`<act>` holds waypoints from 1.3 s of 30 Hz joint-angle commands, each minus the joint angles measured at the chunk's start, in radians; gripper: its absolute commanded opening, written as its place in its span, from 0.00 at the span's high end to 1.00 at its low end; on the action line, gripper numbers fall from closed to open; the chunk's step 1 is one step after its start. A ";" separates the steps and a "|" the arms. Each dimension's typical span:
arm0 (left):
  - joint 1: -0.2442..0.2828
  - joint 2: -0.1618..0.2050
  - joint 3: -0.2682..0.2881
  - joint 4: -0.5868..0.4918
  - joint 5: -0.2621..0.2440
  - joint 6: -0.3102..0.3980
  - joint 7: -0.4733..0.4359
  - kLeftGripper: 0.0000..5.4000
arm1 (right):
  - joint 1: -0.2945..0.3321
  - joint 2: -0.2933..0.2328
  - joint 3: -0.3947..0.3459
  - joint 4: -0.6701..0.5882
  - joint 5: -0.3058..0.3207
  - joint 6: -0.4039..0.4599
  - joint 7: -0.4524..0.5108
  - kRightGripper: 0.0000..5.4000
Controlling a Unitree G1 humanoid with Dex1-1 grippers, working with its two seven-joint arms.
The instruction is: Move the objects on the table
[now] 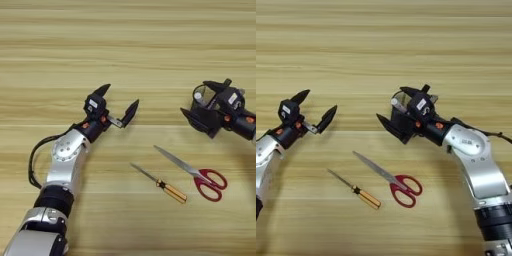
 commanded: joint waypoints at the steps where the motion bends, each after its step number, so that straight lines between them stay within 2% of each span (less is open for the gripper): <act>1: -0.004 0.000 -0.001 -0.002 0.017 -0.012 0.002 0.00 | -0.025 0.007 0.012 0.032 -0.029 -0.014 -0.017 0.18; 16: -0.003 0.000 0.000 0.002 0.016 -0.015 0.001 0.00 | -0.044 0.012 0.012 0.101 -0.059 -0.059 -0.036 0.50; 27: -0.006 -0.001 0.000 0.005 0.017 -0.016 0.003 0.00 | -0.053 0.011 0.006 0.101 -0.054 -0.070 -0.035 0.81; 31: -0.006 -0.002 0.000 0.004 0.016 -0.015 0.004 0.00 | -0.055 0.012 0.003 0.099 -0.053 -0.075 -0.036 0.85; 39: -0.004 -0.001 0.000 -0.002 0.016 -0.012 0.005 0.00 | -0.068 0.006 -0.023 0.084 -0.048 -0.082 -0.048 0.86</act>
